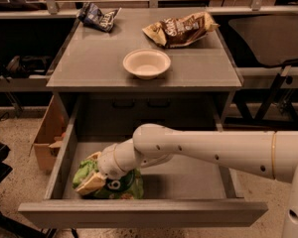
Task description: Pick green rice chip bag from top drawer and place on counter
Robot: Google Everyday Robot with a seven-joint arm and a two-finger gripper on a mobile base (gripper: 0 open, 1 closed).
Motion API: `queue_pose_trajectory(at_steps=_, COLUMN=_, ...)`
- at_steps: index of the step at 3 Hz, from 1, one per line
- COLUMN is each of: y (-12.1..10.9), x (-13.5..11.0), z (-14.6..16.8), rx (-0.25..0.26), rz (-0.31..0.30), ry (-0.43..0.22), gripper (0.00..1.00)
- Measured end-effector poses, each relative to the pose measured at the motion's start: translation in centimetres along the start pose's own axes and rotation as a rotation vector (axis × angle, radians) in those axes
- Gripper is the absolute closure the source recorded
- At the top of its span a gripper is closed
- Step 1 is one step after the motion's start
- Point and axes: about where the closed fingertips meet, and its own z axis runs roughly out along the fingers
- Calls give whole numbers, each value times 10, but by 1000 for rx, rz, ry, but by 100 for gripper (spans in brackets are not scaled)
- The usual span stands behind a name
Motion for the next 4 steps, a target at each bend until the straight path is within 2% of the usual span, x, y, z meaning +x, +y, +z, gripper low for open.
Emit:
queue_pose_trajectory(at_steps=1, y=3, x=-6, z=1, rx=-14, rz=-28, ry=-29, gripper=100)
queue_pose_trajectory(at_steps=4, y=-1, x=-30, z=-10, rx=-6, rz=-103, ry=-113, gripper=100)
